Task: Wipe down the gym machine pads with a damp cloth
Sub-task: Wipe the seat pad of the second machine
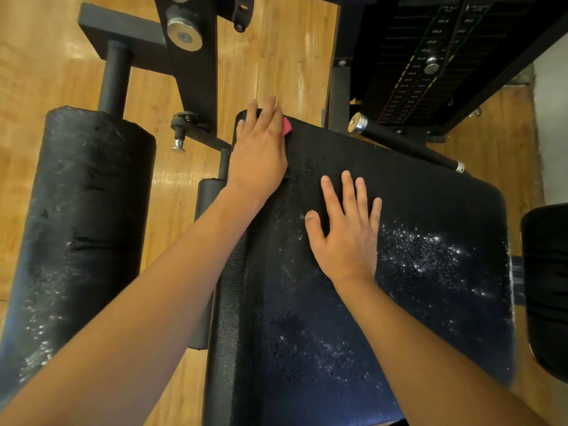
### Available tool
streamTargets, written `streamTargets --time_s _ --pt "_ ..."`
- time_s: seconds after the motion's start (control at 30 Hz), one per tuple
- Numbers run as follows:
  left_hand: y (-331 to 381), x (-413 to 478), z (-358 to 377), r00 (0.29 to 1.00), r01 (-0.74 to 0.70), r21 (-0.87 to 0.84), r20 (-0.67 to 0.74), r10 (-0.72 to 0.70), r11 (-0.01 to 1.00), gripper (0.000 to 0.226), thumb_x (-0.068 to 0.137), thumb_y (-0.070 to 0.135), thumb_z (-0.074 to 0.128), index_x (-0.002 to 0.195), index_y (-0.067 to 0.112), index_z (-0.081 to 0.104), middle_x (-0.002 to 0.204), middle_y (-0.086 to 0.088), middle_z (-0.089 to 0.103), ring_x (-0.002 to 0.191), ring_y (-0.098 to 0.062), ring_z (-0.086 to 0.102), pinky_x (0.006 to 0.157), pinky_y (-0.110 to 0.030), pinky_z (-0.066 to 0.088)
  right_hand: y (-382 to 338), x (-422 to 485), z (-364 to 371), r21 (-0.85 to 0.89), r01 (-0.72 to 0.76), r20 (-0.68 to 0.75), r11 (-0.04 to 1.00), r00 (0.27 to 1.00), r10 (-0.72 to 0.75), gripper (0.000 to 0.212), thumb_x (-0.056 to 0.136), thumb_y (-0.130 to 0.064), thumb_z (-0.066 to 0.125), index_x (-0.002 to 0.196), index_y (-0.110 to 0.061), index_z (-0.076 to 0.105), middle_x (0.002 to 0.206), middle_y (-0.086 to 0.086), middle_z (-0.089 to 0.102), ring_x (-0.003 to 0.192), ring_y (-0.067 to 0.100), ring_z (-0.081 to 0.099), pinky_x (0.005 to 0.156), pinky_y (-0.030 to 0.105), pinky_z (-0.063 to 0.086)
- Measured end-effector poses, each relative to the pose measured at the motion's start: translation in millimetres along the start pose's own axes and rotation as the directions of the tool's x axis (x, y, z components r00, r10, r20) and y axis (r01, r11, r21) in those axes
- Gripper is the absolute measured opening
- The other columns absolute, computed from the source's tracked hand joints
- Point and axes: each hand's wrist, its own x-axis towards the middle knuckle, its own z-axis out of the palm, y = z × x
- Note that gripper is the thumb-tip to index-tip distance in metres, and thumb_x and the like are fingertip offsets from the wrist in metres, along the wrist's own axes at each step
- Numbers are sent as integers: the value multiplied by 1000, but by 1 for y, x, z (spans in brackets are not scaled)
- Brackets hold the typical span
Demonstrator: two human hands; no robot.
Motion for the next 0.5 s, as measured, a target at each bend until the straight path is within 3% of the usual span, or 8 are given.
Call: streamTargets --time_s 0.33,0.5 --pt "5 -57 2 1000 28 -91 10 -28 995 48 110 16 37 157 5 33 169 -10 20 157 -35 10 123 -53 20 0 0 0 -12 1 6 1000 1000 -1 64 102 -55 29 162 -33 24 172 1 13 159 22 1 127 57 4" --pt "4 -32 0 999 30 -29 -16 -31 999 43 112 24 32 150 6 41 169 -9 21 156 -36 12 123 -54 18 -3 1 -1 -2 -1 2 1000 1000 1 64 102 -55 30 162 -33 25 172 2 13 159 22 2 127 56 4"
